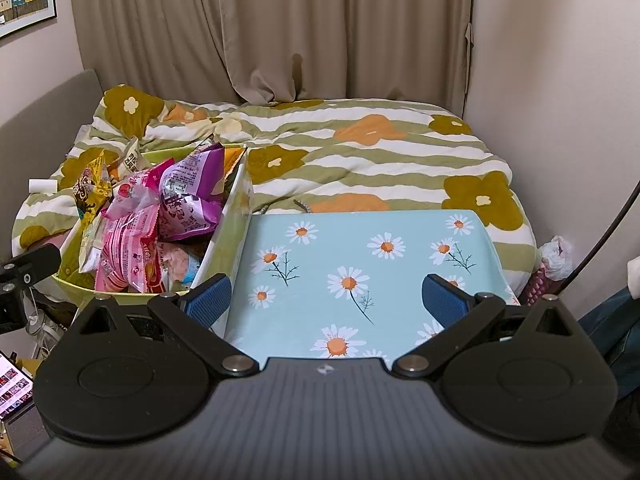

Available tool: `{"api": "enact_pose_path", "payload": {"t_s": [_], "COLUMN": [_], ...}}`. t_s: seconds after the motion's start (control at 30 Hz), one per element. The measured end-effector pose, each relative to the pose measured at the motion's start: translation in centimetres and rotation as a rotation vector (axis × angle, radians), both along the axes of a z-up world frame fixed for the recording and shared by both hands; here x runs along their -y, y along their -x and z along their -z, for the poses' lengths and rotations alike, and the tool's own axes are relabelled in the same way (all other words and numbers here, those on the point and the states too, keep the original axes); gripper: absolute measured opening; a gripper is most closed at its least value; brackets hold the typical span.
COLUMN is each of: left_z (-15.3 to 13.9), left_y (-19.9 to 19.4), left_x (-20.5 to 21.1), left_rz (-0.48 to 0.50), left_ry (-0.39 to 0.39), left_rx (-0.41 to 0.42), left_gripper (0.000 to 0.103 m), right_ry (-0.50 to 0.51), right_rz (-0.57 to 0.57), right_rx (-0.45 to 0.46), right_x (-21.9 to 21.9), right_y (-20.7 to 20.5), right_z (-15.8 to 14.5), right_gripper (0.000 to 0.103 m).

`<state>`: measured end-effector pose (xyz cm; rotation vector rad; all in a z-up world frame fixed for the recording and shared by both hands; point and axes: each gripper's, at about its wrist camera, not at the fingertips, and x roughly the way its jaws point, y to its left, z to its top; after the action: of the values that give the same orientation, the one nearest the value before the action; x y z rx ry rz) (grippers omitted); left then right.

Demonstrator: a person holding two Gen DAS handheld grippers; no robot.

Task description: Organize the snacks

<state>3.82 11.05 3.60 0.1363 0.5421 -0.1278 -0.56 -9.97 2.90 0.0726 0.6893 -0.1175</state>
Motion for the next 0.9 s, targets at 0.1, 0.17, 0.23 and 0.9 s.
{"api": "enact_pose_path", "payload": {"t_s": [0.1, 0.17, 0.23, 0.9], "left_z": [0.0, 0.0, 0.0, -0.2], "left_y": [0.0, 0.0, -0.1, -0.2], "left_x": [0.0, 0.0, -0.1, -1.0], "left_rz": [0.000, 0.000, 0.001, 0.009], "left_ry": [0.001, 0.002, 0.004, 0.021], "left_rx": [0.001, 0.001, 0.001, 0.048], "left_gripper": [0.103, 0.103, 0.103, 0.103], "right_ry": [-0.001, -0.001, 0.000, -0.006], "right_rz": [0.000, 0.000, 0.001, 0.010], "right_rx": [0.001, 0.001, 0.000, 0.002], "right_x": [0.0, 0.1, 0.2, -0.5], "right_y": [0.0, 0.0, 0.0, -0.4], "right_z": [0.0, 0.0, 0.0, 0.1], "right_gripper": [0.103, 0.103, 0.103, 0.103]}}
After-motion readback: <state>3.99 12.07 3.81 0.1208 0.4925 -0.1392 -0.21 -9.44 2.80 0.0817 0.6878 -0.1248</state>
